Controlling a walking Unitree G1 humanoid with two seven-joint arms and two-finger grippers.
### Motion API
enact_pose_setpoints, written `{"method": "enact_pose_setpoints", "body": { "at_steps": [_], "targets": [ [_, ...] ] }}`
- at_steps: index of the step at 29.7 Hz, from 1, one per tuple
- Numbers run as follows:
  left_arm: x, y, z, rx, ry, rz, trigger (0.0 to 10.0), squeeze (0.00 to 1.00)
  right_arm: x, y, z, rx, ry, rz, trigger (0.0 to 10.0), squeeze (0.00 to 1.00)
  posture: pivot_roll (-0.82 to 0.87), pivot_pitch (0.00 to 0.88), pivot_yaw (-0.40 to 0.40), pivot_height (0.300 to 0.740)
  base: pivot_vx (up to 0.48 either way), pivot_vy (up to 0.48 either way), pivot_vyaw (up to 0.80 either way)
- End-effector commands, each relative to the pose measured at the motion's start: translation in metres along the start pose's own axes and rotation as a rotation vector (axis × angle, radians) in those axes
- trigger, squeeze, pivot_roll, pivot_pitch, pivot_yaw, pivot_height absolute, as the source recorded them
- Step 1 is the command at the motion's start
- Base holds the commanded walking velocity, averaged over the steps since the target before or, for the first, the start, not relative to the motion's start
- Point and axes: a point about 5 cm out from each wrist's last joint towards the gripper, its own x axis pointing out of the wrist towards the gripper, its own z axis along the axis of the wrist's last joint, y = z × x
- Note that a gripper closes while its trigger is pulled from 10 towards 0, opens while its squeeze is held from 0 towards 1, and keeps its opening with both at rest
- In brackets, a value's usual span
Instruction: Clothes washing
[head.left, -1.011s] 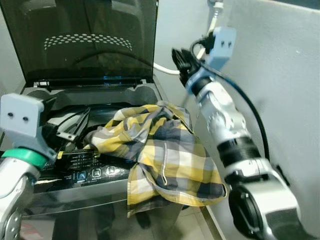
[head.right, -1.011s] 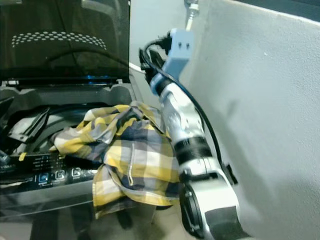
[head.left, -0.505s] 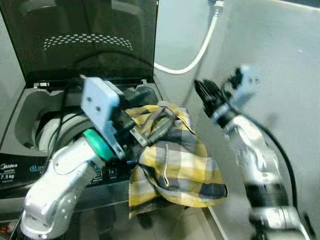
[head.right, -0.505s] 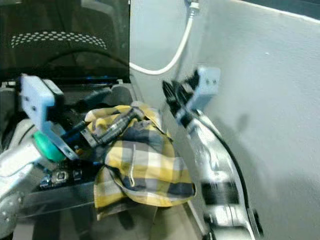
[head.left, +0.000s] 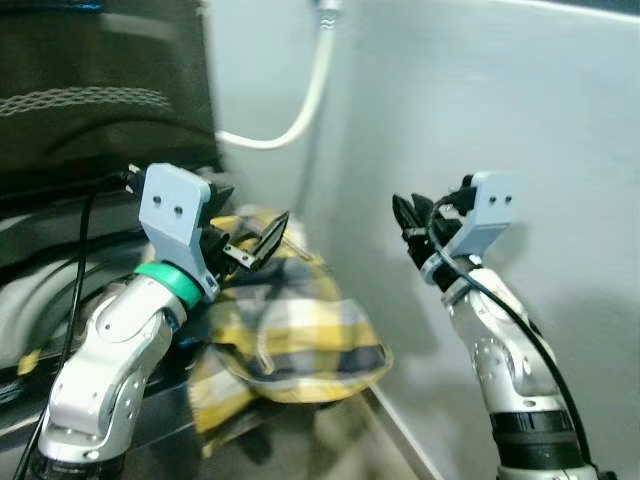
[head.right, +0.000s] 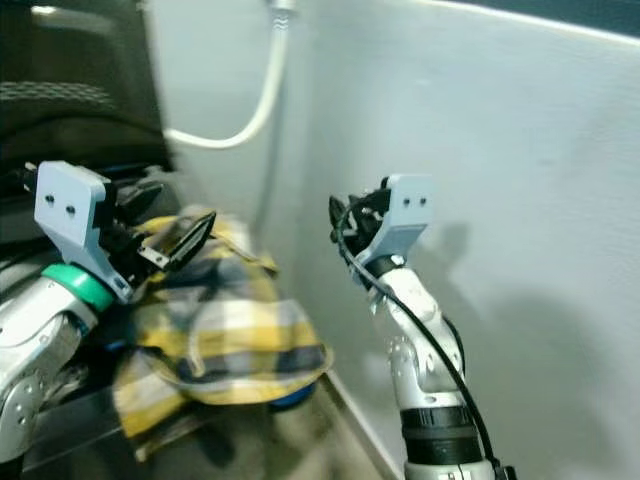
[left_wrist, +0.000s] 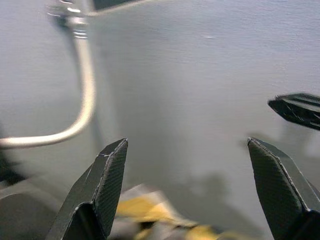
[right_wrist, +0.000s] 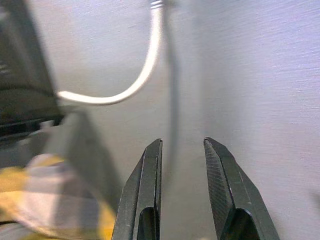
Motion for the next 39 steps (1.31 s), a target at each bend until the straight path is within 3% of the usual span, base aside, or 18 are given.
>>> {"method": "enact_pose_setpoints", "body": {
  "at_steps": [1, 8, 9, 15, 21, 30, 35, 39],
  "targets": [
    [0.0, -0.004, 0.001, 0.005, -0.017, -0.019, 10.0, 0.0, -0.001, 0.001, -0.002, -0.002, 0.006, -0.003, 10.0, 0.0, 0.09, 0.0, 0.015, 0.74, 0.0, 0.0, -0.8],
    [0.001, -0.022, 0.011, -0.051, -0.108, -0.142, 10.0, 0.0, -0.003, -0.001, 0.005, -0.013, -0.004, -0.012, 10.0, 0.0, 0.08, 0.0, 0.011, 0.74, 0.0, 0.0, -0.8],
    [0.001, -0.03, 0.015, -0.093, -0.133, -0.212, 10.0, 0.0, -0.004, -0.003, 0.008, -0.007, -0.016, -0.009, 10.0, 0.0, 0.08, 0.0, 0.017, 0.74, 0.0, 0.0, -0.8],
    [0.002, -0.036, 0.013, -0.117, -0.124, -0.268, 10.0, 0.0, -0.005, -0.006, 0.011, -0.012, -0.022, -0.01, 10.0, 0.0, 0.08, 0.0, 0.019, 0.74, 0.0, 0.0, -0.8],
    [0.015, -0.046, -0.013, -0.137, -0.021, -0.246, 10.0, 0.0, -0.015, -0.018, 0.008, -0.042, 0.009, -0.025, 10.0, 0.0, 0.08, 0.0, 0.018, 0.74, 0.0, 0.0, -0.8],
    [0.016, -0.065, -0.01, -0.185, -0.049, -0.368, 10.0, 0.0, -0.021, -0.026, 0.005, -0.056, 0.038, -0.048, 10.0, 0.0, 0.07, 0.0, 0.024, 0.74, 0.0, 0.0, -0.8],
    [0.019, -0.061, -0.015, -0.179, -0.02, -0.3, 10.0, 0.0, -0.021, -0.028, 0.006, -0.06, 0.039, -0.053, 10.0, 0.0, 0.07, 0.003, 0.022, 0.74, 0.0, 0.0, -0.8],
    [0.018, -0.046, -0.021, -0.165, 0.01, -0.185, 10.0, 0.0, -0.021, -0.029, 0.006, -0.06, 0.046, -0.051, 10.0, 0.0, 0.07, 0.004, 0.017, 0.74, 0.0, 0.0, -0.8]
  ]
}}
